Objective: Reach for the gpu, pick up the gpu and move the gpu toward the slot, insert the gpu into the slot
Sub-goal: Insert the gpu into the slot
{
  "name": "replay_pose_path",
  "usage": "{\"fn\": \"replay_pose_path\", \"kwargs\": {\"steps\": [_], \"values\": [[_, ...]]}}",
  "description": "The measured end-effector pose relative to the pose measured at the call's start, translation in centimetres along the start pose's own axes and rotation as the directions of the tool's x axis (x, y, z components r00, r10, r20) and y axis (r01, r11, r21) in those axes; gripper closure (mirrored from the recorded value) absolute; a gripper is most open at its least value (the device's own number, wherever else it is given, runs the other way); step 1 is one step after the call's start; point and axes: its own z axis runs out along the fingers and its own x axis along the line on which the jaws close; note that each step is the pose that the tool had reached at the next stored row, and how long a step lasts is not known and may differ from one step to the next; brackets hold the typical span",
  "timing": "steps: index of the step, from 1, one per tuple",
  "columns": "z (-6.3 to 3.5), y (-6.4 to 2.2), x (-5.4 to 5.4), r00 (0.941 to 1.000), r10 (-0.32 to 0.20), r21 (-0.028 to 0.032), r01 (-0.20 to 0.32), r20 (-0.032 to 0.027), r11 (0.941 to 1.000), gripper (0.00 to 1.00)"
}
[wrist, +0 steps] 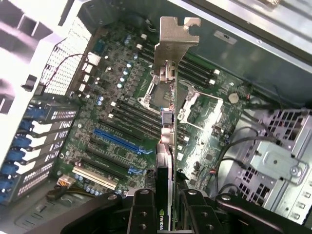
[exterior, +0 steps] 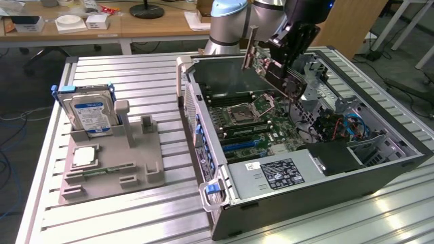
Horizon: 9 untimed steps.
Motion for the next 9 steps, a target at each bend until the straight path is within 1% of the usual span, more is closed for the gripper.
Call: {"fn": "replay_pose_path", "kwargs": {"steps": [4, 7, 9], "values": [[0.01, 0.0, 0.0, 0.9981, -0.061, -0.004, 0.061, -0.0005, 0.9981, 0.74], [0.02, 0.0, 0.0, 0.9952, -0.098, -0.0055, 0.098, -0.0012, 0.9952, 0.74], [0.02, -0.01, 0.0, 0.9923, -0.124, -0.0062, 0.124, -0.002, 0.9923, 0.74]]}}
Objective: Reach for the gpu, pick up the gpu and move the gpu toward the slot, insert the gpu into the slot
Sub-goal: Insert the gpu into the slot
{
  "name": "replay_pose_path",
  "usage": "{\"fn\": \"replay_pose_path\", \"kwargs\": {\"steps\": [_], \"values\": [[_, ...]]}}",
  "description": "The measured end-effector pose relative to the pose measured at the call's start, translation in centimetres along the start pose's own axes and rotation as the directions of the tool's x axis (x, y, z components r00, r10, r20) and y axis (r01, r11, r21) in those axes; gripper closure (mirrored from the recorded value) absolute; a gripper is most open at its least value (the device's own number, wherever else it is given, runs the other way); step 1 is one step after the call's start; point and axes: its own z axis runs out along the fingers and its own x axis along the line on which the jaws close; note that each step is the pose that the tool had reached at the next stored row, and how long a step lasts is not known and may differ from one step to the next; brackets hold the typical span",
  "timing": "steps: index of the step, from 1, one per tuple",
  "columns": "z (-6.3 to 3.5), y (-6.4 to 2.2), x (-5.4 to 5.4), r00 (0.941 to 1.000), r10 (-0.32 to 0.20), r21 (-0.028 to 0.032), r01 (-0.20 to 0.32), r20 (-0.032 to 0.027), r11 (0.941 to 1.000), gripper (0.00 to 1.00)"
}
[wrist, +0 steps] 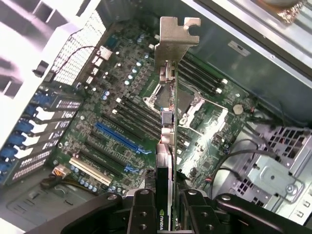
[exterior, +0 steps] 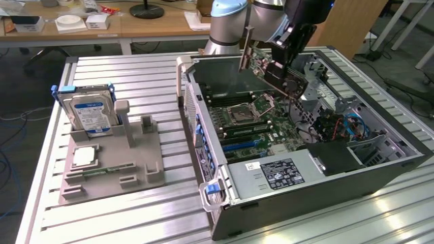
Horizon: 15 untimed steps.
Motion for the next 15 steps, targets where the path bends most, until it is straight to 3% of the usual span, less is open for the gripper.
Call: {"fn": "replay_pose_path", "kwargs": {"steps": [4, 7, 10, 15], "values": [[0.04, 0.0, 0.0, 0.998, -0.063, -0.0017, 0.063, -0.0019, 0.998, 0.74], [0.06, 0.0, 0.0, 0.9931, -0.117, -0.0031, 0.117, -0.0035, 0.9931, 0.74], [0.07, 0.0, 0.0, 0.9858, -0.168, -0.0047, 0.168, -0.0049, 0.9858, 0.74], [0.09, 0.0, 0.0, 0.9682, -0.25, -0.0081, 0.25, -0.0064, 0.9682, 0.74]]}}
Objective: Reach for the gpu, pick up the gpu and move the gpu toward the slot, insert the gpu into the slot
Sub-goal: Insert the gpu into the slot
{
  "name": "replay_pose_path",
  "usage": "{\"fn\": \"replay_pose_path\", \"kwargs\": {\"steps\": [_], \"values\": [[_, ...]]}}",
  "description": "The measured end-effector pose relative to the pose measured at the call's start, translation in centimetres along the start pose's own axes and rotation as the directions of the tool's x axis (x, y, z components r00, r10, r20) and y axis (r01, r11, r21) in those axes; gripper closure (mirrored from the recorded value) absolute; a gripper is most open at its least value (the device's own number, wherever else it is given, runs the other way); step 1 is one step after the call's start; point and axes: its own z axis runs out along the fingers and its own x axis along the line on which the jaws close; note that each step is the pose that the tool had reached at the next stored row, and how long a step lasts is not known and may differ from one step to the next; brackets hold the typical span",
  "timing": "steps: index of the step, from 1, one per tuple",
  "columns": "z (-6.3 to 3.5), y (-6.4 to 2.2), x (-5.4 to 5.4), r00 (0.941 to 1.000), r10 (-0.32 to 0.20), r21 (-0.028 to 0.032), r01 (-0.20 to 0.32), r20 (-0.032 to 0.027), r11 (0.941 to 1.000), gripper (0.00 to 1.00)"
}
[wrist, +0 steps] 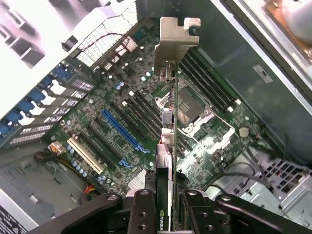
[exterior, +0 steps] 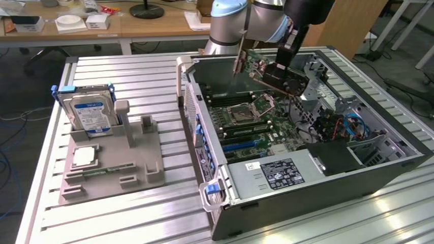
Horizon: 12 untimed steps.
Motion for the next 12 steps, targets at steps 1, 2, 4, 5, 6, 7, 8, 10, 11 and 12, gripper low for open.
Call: {"fn": "replay_pose_path", "kwargs": {"steps": [1, 2, 4, 5, 6, 7, 8, 10, 11, 12], "values": [[0.01, -0.01, -0.01, 0.9999, -0.012, -0.0007, 0.012, 0.0001, 0.9999, 0.74], [0.01, 0.0, 0.0, 0.9998, -0.022, -0.0013, 0.022, 0.0001, 0.9997, 0.74], [0.01, 0.0, 0.0, 0.9989, -0.046, -0.0024, 0.046, -0.0002, 0.9989, 0.74], [0.01, 0.0, 0.0, 0.9981, -0.062, -0.0028, 0.062, -0.0007, 0.9981, 0.74], [0.01, 0.0, 0.0, 0.9971, -0.076, -0.0032, 0.076, -0.0012, 0.9971, 0.74], [0.01, 0.0, 0.0, 0.9958, -0.092, -0.0037, 0.092, -0.0018, 0.9958, 0.74], [0.01, 0.0, 0.0, 0.9941, -0.108, -0.0042, 0.108, -0.0022, 0.9941, 0.74], [0.02, 0.0, 0.0, 0.9909, -0.135, -0.0052, 0.135, -0.0027, 0.9909, 0.74], [0.02, 0.0, 0.0, 0.9888, -0.149, -0.0058, 0.149, -0.0029, 0.9888, 0.74], [0.03, 0.0, 0.0, 0.9862, -0.165, -0.0066, 0.165, -0.0029, 0.9862, 0.74]]}}
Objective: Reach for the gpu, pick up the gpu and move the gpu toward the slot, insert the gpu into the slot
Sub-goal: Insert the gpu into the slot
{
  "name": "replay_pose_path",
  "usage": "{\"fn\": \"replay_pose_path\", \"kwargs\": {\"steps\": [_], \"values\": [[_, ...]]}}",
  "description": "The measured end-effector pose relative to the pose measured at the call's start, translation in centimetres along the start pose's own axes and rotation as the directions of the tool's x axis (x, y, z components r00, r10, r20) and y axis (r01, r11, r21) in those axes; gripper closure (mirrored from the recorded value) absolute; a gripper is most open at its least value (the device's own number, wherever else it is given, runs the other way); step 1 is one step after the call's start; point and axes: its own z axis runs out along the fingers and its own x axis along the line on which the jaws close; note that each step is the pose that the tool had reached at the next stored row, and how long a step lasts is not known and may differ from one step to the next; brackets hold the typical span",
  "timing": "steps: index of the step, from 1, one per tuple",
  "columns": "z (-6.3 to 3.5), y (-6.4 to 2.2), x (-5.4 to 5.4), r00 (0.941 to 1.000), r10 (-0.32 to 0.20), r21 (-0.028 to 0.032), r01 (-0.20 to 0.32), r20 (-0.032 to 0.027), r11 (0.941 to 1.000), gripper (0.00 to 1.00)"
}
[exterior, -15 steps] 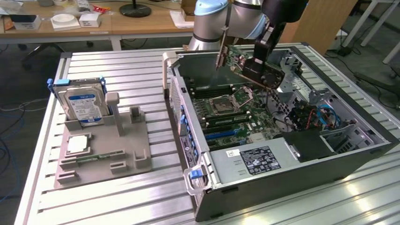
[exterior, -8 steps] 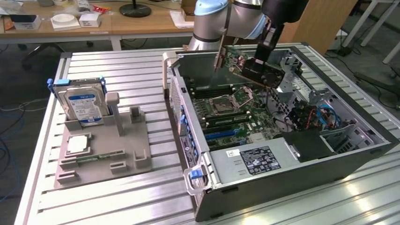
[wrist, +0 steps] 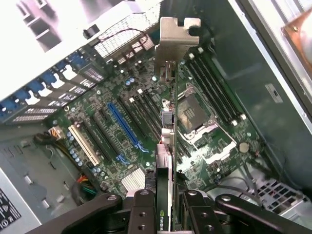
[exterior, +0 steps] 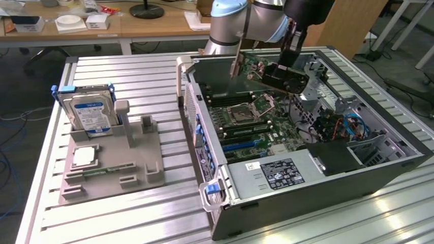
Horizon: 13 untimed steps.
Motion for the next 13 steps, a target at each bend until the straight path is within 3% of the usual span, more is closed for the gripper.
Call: {"fn": "replay_pose_path", "kwargs": {"steps": [6, 13], "values": [[0.05, 0.0, 0.0, 0.9949, -0.101, -0.0035, 0.101, -0.0026, 0.9949, 0.74], [0.09, 0.0, 0.0, 0.9753, -0.221, -0.0077, 0.221, -0.0057, 0.9753, 0.74]]}}
